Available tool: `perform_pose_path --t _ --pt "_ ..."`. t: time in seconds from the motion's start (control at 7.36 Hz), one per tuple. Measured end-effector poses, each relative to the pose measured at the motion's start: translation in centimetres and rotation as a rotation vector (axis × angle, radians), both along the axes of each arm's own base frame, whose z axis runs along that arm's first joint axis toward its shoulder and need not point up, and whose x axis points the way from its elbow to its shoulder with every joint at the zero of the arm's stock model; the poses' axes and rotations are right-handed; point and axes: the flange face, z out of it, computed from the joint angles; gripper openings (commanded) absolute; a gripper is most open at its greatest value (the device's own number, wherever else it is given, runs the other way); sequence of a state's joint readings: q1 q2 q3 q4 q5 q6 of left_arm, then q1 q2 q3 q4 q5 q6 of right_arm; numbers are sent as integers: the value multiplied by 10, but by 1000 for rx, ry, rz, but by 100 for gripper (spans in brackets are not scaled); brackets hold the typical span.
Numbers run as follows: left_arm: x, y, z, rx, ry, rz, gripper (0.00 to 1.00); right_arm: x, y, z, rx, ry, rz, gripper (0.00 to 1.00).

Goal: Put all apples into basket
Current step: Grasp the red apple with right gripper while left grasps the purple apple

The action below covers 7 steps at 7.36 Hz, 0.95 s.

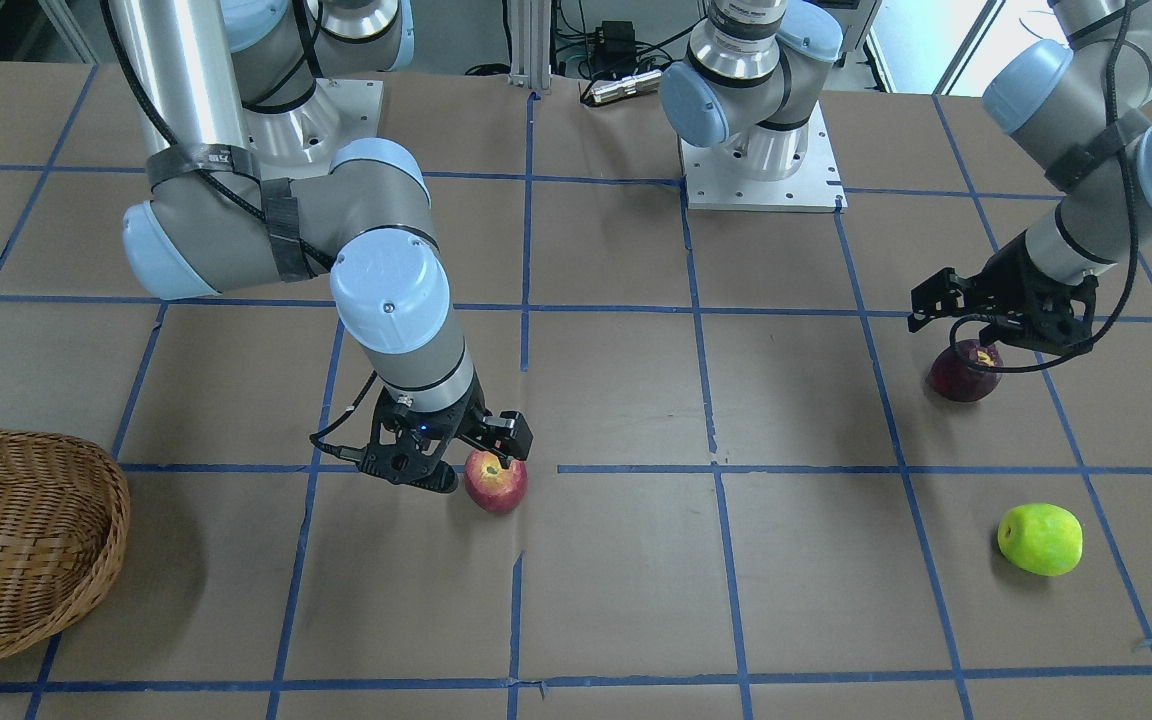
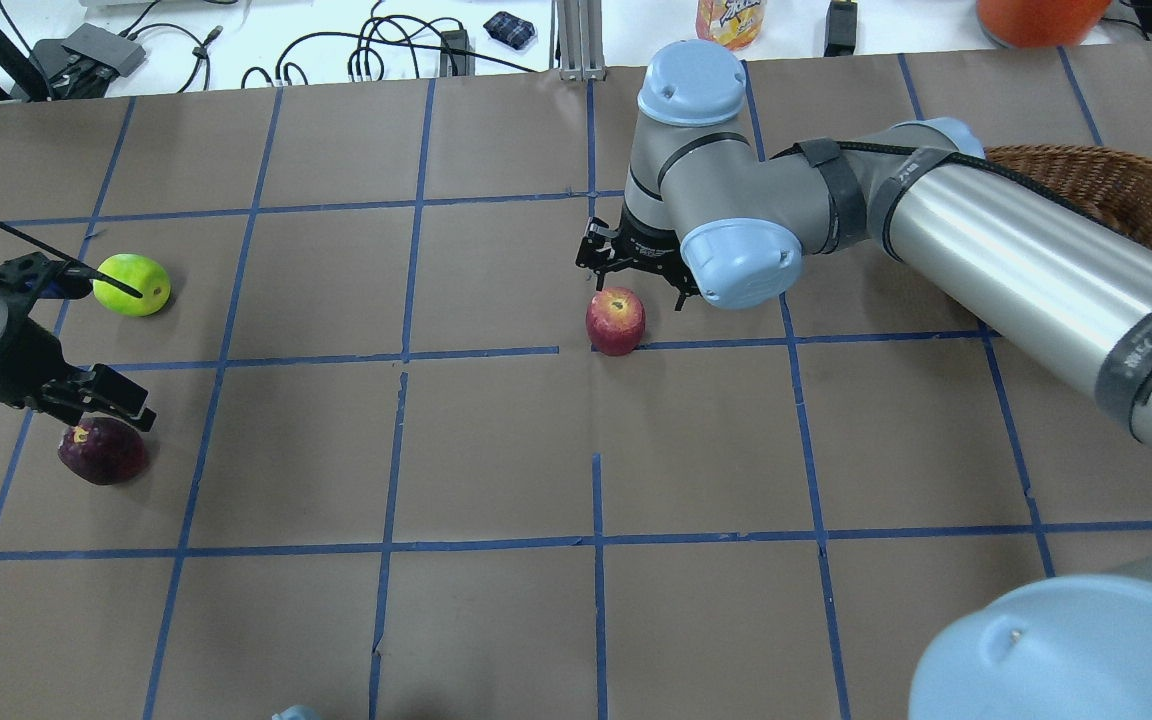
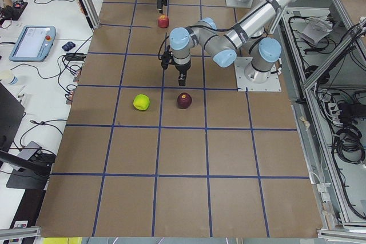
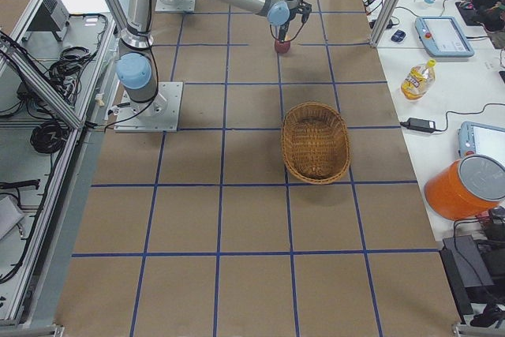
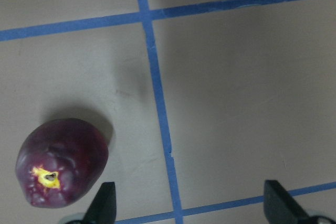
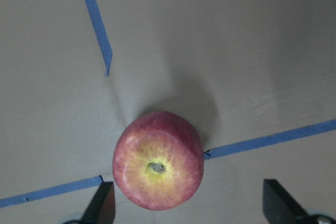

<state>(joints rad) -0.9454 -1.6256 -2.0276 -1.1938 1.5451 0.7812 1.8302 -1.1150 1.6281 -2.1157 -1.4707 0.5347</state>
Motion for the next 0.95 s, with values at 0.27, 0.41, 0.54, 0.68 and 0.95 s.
perform_pose_path --t 0.27,0.41,0.54,0.68,0.95 --pt "20 7 -3 -11 -1 -2 100 10 -5 -14 9 1 13 100" --pt "34 10 -5 -20 -10 13 100 15 -5 -22 18 4 22 100" --pt "51 14 -11 -31 -15 36 100 18 -5 -29 28 7 29 100" --pt "67 18 -17 -36 -10 49 100 20 -4 -34 35 9 32 100" --pt "82 18 -29 -48 -11 47 100 23 -5 -46 49 12 36 100"
